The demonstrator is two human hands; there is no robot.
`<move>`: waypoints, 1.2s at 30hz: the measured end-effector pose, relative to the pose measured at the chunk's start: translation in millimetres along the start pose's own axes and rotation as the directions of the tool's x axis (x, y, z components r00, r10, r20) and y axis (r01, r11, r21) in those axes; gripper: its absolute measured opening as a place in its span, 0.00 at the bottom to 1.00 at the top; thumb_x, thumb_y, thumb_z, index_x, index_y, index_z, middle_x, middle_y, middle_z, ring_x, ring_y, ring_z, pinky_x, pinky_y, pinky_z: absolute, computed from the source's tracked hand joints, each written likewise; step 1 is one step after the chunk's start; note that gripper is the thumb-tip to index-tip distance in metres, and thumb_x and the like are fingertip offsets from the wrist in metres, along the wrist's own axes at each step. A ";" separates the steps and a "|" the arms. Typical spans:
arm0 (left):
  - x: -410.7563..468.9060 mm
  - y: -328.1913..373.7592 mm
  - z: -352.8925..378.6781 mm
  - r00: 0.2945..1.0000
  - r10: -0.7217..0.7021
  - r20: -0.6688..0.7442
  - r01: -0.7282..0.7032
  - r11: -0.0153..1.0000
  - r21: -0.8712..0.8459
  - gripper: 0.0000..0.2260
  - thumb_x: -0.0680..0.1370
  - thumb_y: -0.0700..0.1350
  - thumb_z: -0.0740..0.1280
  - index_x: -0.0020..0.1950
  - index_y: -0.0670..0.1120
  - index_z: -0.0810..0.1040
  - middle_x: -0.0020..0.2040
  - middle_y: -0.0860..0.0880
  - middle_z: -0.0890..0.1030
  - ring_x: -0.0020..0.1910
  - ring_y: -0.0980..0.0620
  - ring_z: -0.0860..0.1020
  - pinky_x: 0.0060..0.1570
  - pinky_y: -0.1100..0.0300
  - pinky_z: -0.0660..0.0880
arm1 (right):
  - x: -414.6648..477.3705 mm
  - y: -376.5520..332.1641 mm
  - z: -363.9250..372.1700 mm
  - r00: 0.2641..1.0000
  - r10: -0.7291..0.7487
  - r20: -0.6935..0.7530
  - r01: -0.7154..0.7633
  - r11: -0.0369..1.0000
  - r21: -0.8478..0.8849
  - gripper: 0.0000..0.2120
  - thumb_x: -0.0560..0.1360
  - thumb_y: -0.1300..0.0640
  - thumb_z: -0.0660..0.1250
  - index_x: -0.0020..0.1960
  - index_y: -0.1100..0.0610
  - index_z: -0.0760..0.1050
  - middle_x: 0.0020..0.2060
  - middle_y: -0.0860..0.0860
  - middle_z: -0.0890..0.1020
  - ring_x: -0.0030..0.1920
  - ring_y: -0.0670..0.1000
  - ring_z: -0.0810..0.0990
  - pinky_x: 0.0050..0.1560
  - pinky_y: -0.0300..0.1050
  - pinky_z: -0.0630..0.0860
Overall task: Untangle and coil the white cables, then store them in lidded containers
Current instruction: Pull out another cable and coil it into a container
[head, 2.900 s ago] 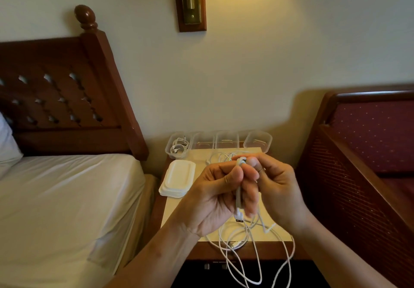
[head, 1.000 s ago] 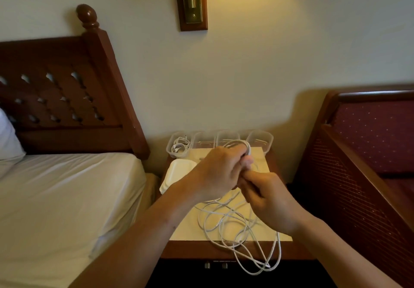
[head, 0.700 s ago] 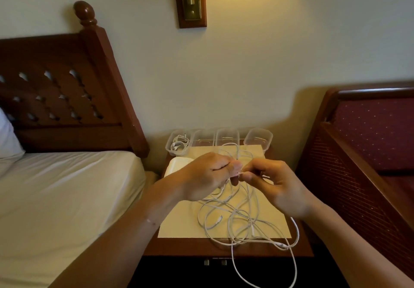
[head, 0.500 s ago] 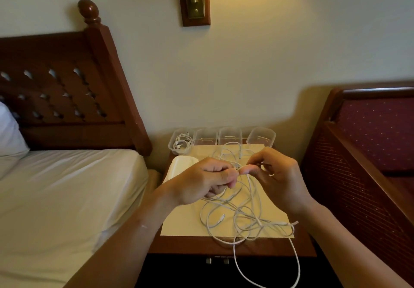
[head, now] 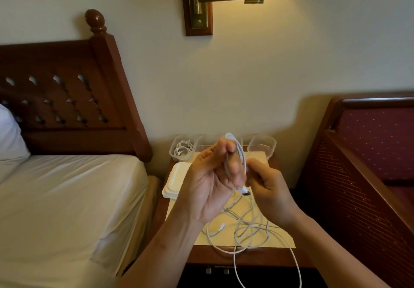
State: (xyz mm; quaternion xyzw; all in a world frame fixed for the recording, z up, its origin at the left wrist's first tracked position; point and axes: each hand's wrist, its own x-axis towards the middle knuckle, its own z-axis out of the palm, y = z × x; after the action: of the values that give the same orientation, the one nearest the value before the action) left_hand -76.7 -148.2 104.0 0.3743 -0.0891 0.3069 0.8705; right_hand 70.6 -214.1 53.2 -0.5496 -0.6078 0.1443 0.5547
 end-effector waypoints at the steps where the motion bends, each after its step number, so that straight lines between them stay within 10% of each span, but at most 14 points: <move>1: 2.8 0.4 1.7 0.998 0.037 -0.049 -0.033 0.996 0.079 0.09 0.83 0.43 0.64 0.52 0.38 0.80 0.40 0.42 0.84 0.35 0.47 0.83 0.40 0.57 0.80 | -0.4 -3.7 -0.4 0.999 -0.026 0.038 0.027 0.999 -0.018 0.20 0.81 0.67 0.62 0.52 0.41 0.80 0.38 0.41 0.80 0.38 0.44 0.74 0.39 0.41 0.72; 4: 11.6 4.0 4.7 0.985 0.097 -0.143 -0.046 0.946 0.322 0.09 0.81 0.42 0.63 0.50 0.40 0.82 0.44 0.39 0.86 0.42 0.43 0.86 0.45 0.53 0.83 | -0.7 -12.5 -3.5 0.982 -0.052 0.179 0.088 0.975 -0.203 0.27 0.79 0.73 0.62 0.46 0.38 0.72 0.38 0.34 0.77 0.39 0.40 0.74 0.39 0.32 0.68; 8: 18.0 5.8 3.7 0.973 0.095 -0.209 0.046 0.810 0.584 0.08 0.83 0.43 0.63 0.50 0.39 0.77 0.48 0.36 0.86 0.49 0.37 0.86 0.52 0.46 0.82 | 1.0 -20.4 -8.1 0.940 -0.075 0.333 0.197 0.915 -0.352 0.12 0.82 0.67 0.63 0.50 0.52 0.79 0.41 0.42 0.77 0.40 0.45 0.76 0.40 0.38 0.74; 15: 22.7 8.6 -8.5 0.993 0.084 -0.078 0.069 0.105 0.992 0.10 0.86 0.46 0.62 0.50 0.42 0.76 0.44 0.42 0.83 0.45 0.41 0.82 0.48 0.40 0.80 | 7.1 -32.1 -18.1 0.974 -0.076 0.213 0.144 0.936 -0.322 0.02 0.78 0.60 0.73 0.49 0.55 0.85 0.41 0.42 0.81 0.35 0.44 0.79 0.37 0.39 0.75; 19: 23.1 31.2 -19.5 0.995 0.036 -0.095 0.099 -0.148 0.984 0.11 0.86 0.41 0.63 0.44 0.43 0.71 0.33 0.54 0.81 0.30 0.59 0.79 0.33 0.57 0.74 | 11.4 -25.5 -37.0 0.984 -0.045 0.175 0.097 0.948 -0.303 0.06 0.78 0.52 0.75 0.43 0.51 0.82 0.29 0.43 0.77 0.28 0.46 0.73 0.32 0.36 0.68; 24: 16.9 34.7 -24.1 0.946 -0.205 -0.251 0.252 -0.021 0.968 0.19 0.87 0.53 0.57 0.41 0.50 0.78 0.28 0.50 0.76 0.35 0.41 0.77 0.46 0.41 0.77 | 18.6 -18.1 -40.5 0.995 -0.035 0.093 0.054 0.977 -0.207 0.03 0.78 0.53 0.73 0.47 0.53 0.83 0.32 0.45 0.80 0.29 0.51 0.77 0.32 0.53 0.77; 29: 8.7 35.0 -29.2 0.879 -0.399 -0.260 0.410 0.354 0.841 0.16 0.87 0.47 0.60 0.46 0.38 0.77 0.27 0.53 0.65 0.26 0.56 0.60 0.28 0.63 0.59 | 21.3 -15.6 -36.0 0.994 -0.056 -0.097 0.043 0.990 -0.132 0.06 0.75 0.54 0.74 0.46 0.57 0.83 0.29 0.40 0.81 0.25 0.45 0.75 0.28 0.35 0.70; 32: -1.0 25.9 -32.3 0.915 -0.357 -0.189 0.396 0.702 0.592 0.14 0.84 0.49 0.62 0.44 0.41 0.75 0.28 0.52 0.62 0.25 0.56 0.57 0.26 0.62 0.54 | 24.6 -13.9 -32.0 0.978 -0.108 -0.180 0.079 0.984 -0.159 0.03 0.77 0.61 0.74 0.49 0.56 0.86 0.37 0.39 0.84 0.35 0.43 0.82 0.37 0.34 0.74; 36: -10.5 5.7 -23.4 0.966 -0.219 -0.135 0.250 0.924 0.291 0.14 0.83 0.50 0.62 0.43 0.42 0.76 0.26 0.53 0.64 0.23 0.56 0.61 0.26 0.60 0.58 | 16.9 0.3 -12.3 0.971 -0.109 -0.212 0.075 0.984 -0.162 0.08 0.81 0.60 0.68 0.55 0.54 0.85 0.43 0.43 0.84 0.42 0.45 0.82 0.44 0.43 0.77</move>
State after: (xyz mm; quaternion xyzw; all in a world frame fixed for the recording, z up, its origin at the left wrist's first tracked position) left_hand -90.2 -133.5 86.9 0.4964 0.0483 0.2288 0.8360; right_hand 84.7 -205.3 65.9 -0.5744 -0.5768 0.0096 0.5808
